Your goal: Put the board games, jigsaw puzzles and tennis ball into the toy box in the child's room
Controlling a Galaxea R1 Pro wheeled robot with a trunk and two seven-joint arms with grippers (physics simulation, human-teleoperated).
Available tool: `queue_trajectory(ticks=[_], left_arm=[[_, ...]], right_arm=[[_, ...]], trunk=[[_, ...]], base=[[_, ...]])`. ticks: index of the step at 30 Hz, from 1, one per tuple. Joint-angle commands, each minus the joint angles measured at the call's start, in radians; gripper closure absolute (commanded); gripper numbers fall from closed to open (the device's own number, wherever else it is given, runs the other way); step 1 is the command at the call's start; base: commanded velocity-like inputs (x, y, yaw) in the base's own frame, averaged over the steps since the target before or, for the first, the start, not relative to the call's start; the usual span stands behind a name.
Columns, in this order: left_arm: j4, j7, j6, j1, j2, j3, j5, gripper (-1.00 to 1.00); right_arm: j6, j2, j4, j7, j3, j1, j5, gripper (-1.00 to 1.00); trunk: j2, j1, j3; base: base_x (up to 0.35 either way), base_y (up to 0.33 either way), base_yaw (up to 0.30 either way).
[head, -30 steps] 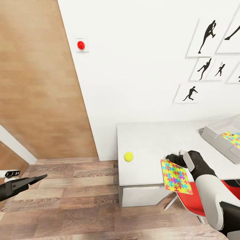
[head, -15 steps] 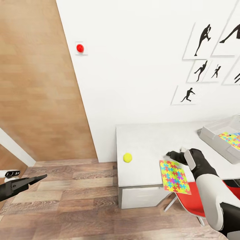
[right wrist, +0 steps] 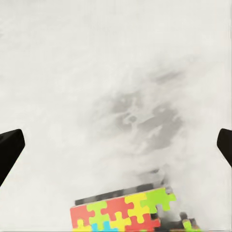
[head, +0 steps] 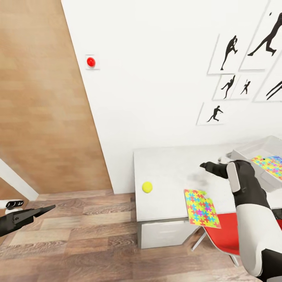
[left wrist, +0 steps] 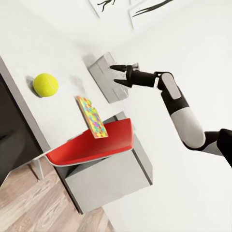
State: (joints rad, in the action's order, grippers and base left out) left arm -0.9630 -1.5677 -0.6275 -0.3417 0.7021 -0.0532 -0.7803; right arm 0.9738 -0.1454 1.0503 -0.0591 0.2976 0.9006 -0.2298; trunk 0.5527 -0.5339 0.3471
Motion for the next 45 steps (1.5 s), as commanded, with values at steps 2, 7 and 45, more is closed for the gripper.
queue_trajectory(ticks=[2, 7, 45], left_arm=[[0.0, -0.003, -0.011, 0.0, 0.0, 0.0, -0.001, -1.0], [0.0, -0.003, -0.011, 0.0, 0.0, 0.0, -0.002, -1.0], [0.0, -0.003, -0.012, 0.0, 0.0, -0.002, 0.001, -1.0]], right_arm=[[0.047, 0.001, 0.061, -0.002, 0.001, -0.008, -0.031, -1.0], [0.073, -0.006, 0.179, 0.04, 0.002, -0.08, -0.163, -1.0], [-0.081, -0.052, 0.542, 1.085, 0.094, -0.884, -0.75, -1.0]], trunk=[[0.001, 0.0, -0.002], [0.001, 0.0, -0.009], [0.001, 0.0, -0.052]], base=[[0.0, 0.0, -0.07], [0.0, 0.0, -0.07], [0.0, 0.0, -0.013]])
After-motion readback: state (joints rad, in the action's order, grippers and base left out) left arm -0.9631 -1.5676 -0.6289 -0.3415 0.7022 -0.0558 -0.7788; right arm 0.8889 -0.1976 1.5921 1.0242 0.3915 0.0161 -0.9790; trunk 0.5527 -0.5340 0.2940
